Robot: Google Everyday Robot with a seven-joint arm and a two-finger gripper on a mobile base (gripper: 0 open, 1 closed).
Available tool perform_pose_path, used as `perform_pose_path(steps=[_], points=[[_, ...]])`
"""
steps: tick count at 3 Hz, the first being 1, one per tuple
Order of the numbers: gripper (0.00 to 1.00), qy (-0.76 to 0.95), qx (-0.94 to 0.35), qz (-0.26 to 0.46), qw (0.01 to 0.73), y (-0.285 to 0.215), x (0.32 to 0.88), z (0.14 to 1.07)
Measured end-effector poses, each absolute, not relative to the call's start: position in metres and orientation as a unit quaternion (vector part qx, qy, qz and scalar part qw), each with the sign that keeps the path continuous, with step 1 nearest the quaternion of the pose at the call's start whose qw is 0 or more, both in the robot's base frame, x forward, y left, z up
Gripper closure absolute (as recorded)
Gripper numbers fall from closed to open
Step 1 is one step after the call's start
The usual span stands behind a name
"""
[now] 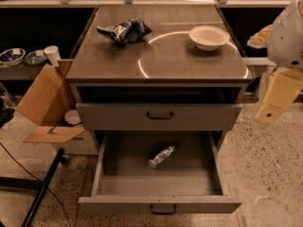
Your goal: Pick redbull can from middle drawer and place on counter
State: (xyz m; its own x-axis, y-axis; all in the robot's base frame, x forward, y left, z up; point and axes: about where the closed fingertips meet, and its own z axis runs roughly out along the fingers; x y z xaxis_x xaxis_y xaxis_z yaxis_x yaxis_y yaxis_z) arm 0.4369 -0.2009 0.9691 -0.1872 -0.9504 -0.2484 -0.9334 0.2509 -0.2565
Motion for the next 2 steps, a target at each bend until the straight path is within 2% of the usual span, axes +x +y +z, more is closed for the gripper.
perform_pose_path(steps=[2], points=[[0.00, 0.729, -0.668, -0.025, 0.146, -0.165, 0.431, 0.920]])
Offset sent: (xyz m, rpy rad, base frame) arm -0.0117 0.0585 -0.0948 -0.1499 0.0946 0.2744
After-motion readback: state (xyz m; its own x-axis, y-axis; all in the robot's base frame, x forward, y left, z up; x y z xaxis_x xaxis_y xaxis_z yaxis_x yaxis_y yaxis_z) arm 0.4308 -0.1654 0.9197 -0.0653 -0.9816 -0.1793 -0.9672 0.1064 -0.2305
